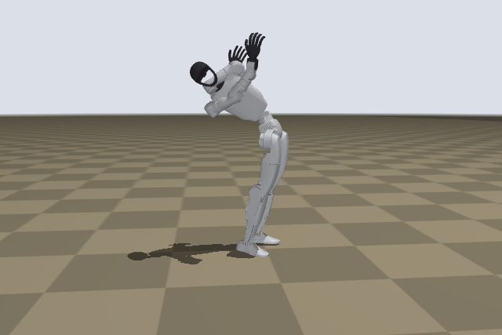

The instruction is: Upper body actions

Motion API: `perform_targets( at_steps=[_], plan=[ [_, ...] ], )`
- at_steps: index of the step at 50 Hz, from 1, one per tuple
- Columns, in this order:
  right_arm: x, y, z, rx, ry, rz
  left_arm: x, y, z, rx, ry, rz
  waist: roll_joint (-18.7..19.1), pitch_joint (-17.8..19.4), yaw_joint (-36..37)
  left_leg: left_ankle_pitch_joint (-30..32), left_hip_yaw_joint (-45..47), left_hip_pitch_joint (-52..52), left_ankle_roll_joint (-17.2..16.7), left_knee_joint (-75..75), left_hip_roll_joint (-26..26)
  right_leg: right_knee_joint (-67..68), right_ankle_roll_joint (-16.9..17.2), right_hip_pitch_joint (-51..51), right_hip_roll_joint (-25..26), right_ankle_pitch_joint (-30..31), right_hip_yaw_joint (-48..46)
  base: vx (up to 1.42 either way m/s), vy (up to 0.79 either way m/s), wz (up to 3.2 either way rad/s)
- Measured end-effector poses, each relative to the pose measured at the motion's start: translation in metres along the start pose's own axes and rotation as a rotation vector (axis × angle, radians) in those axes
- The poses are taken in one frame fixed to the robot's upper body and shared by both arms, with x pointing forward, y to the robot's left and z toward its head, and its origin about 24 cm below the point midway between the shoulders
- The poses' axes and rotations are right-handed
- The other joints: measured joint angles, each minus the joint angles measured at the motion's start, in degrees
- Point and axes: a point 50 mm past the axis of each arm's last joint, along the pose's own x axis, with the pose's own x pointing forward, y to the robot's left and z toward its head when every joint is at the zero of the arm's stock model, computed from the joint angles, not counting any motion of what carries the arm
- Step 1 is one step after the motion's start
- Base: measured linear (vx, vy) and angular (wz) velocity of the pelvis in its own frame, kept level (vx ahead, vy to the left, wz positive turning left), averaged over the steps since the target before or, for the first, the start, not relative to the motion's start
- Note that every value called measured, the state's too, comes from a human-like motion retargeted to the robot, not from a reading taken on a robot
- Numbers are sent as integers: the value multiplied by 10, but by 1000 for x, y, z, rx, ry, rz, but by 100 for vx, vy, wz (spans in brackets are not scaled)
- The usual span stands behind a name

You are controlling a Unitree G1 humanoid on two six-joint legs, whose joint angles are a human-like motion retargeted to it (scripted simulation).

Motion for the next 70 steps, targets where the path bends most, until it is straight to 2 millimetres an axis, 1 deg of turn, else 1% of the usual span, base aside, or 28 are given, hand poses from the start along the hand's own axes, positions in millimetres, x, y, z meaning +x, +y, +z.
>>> perform_targets(
  at_steps=[6, 8, 11, 13, 16, 18, 20, 23, 25, 27, 29, 30, 33, 35, 38, 40, 43, 46, 50, 53, 55, 57, 58, 60, 62, 66, 68, 70],
  plan=[
    [-4, -1, -12, -28, 53, 6, 1, -1, -1, 10, 18, -26, 0, -10, 3, 2, -2, -15, 2, -1, 1, -1, -2, -14, 4, 2, -3, 6, 4, 4],
    [-9, -1, -22, -43, 92, 20, 0, -2, -3, 11, 38, -36, 0, -15, 3, 3, -2, -18, 2, -1, 0, 0, -3, -17, 5, 2, -3, 9, 6, 3],
    [-20, 2, -41, -67, 172, 52, -2, -5, -11, -2, 89, -48, 1, -22, 5, 3, -4, -22, 3, 0, 1, 0, -5, -21, 7, 2, -5, 11, 9, 6],
    [-30, 5, -57, -88, 237, 79, -5, -7, -17, -17, 136, -61, 1, -28, 7, 4, -7, -26, 4, -1, 1, 0, -6, -23, 9, 2, -8, 10, 11, 14],
    [-62, 18, -93, -141, 386, 178, -15, -15, -37, -60, 269, -88, 4, -20, 10, 5, -12, -20, 6, 2, -2, 3, -7, -16, 8, 1, -13, 7, 9, 12],
    [-85, 18, -115, -172, 479, 210, -22, -22, -49, -88, 355, -118, 4, -22, 26, 6, -16, -22, 8, 1, -3, 2, -7, -17, 9, 2, -18, 12, 4, 19],
    [-118, 5, -142, -208, 602, 231, -33, -34, -63, -113, 466, -175, 4, -28, 52, 8, -22, -22, 9, 2, -6, 3, -8, -16, 7, 3, -24, 7, 2, 21],
    [-188, -18, -179, -241, 802, 242, -52, -55, -82, -133, 634, -296, 3, -35, 105, 13, -32, -25, 14, 1, -15, 3, -7, -16, 0, 4, -34, 1, -3, 20],
    [-236, -22, -194, -208, 932, 225, -58, -61, -88, -78, 712, -379, 1, -54, 133, 16, -35, -36, 16, -1, -18, 1, -8, -26, -2, 6, -38, 0, -8, 11],
    [-293, -11, -204, -120, 1083, 217, -68, -60, -96, 2, 815, -443, -2, -88, 154, 19, -36, -48, 16, -3, -20, 1, -9, -38, -4, 8, -40, -1, -3, 3],
    [-345, 2, -206, -30, 1224, 204, -81, -53, -105, 83, 925, -477, -6, -130, 178, 23, -38, -64, 16, -5, -22, -1, -10, -54, -4, 10, -42, -3, -7, 5],
    [-374, 12, -204, 16, 1300, 206, -90, -48, -110, 129, 989, -489, -7, -154, 191, 24, -38, -72, 16, -5, -23, 0, -11, -62, -5, 11, -43, -6, -9, 6],
    [-446, 27, -190, 86, 1506, 194, -115, -31, -121, 248, 1155, -515, -14, -219, 239, 29, -41, -101, 17, -6, -26, -1, -12, -91, -7, 15, -47, -8, -11, 7],
    [-491, 38, -174, 118, 1641, 201, -135, -17, -127, 336, 1271, -527, -18, -259, 272, 32, -42, -122, 18, -7, -29, -1, -13, -112, -10, 17, -49, -8, -13, 6],
    [-556, 51, -139, 159, 1851, 244, -167, 7, -129, 478, 1443, -526, -22, -302, 313, 37, -42, -153, 19, -7, -33, 2, -14, -145, -14, 21, -49, -9, -14, 3],
    [-595, 60, -110, 194, 1991, 299, -188, 22, -127, 575, 1554, -526, -24, -324, 334, 40, -41, -172, 20, -7, -34, 5, -16, -167, -16, 23, -49, -9, -16, 0],
    [-638, 65, -68, 236, 2180, 376, -213, 40, -121, 703, 1674, -543, -28, -342, 356, 44, -38, -202, 20, -7, -33, 7, -18, -200, -16, 28, -46, -11, -19, -5],
    [-671, 70, -25, 283, 2345, 476, -234, 54, -113, 830, 1757, -567, -31, -353, 362, 47, -33, -227, 20, -6, -32, 10, -19, -228, -16, 32, -42, -11, -19, -10],
    [-698, 77, 24, 359, 2483, 569, -259, 69, -99, 975, 1836, -596, -34, -368, 369, 48, -29, -254, 20, -5, -30, 14, -20, -258, -16, 35, -38, -7, -14, -6],
    [-713, 85, 62, 421, 2569, 601, -277, 80, -84, 1068, 1928, -604, -36, -387, 387, 49, -28, -271, 20, -5, -28, 15, -21, -276, -15, 36, -37, 0, -14, 0],
    [-719, 89, 82, 457, 2620, 592, -287, 86, -75, 1112, 1985, -591, -39, -399, 408, 51, -28, -284, 20, -5, -28, 14, -22, -290, -14, 38, -37, -1, -10, -16],
    [-726, 91, 109, 471, 2676, 635, -300, 94, -61, 1149, 2074, -529, -37, -410, 457, 47, 12, -287, 17, -6, -27, 21, -20, -298, -15, 31, 2, -4, -7, -204],
    [-730, 91, 125, 467, 2698, 681, -308, 99, -51, 1168, 2129, -473, -35, -416, 516, 40, 72, -280, 13, -10, -26, 26, -22, -292, -9, 16, 61, -6, -6, -365],
    [-731, 94, 138, 471, 2720, 688, -316, 103, -39, 1207, 2187, -426, -32, -421, 580, 35, 132, -284, 7, -12, -16, 30, -12, -300, -8, 6, 121, -5, -8, -270],
    [-732, 96, 143, 464, 2749, 637, -322, 107, -30, 1245, 2233, -409, -35, -430, 591, 33, 136, -293, 5, -10, -13, 38, -9, -334, -9, 24, 127, -1, -10, -39],
    [-733, 100, 157, 485, 2828, 514, -333, 111, -13, 1265, 2333, -345, -40, -462, 581, 39, 100, -322, -7, 2, -5, 44, -8, -362, -24, 28, 95, 0, -4, 81],
    [-734, 103, 170, 519, 2875, 458, -337, 111, -7, 1225, 2384, -278, -41, -476, 549, 43, 47, -334, 1, 6, -15, 47, -14, -371, -30, 34, 42, 0, -3, 210],
    [-732, 109, 175, 556, 2889, 432, -339, 110, -6, 1168, 2403, -219, -41, -478, 534, 48, 19, -339, 12, 5, -22, 51, -12, -371, -32, 34, 14, 0, -3, 134]
  ],
)
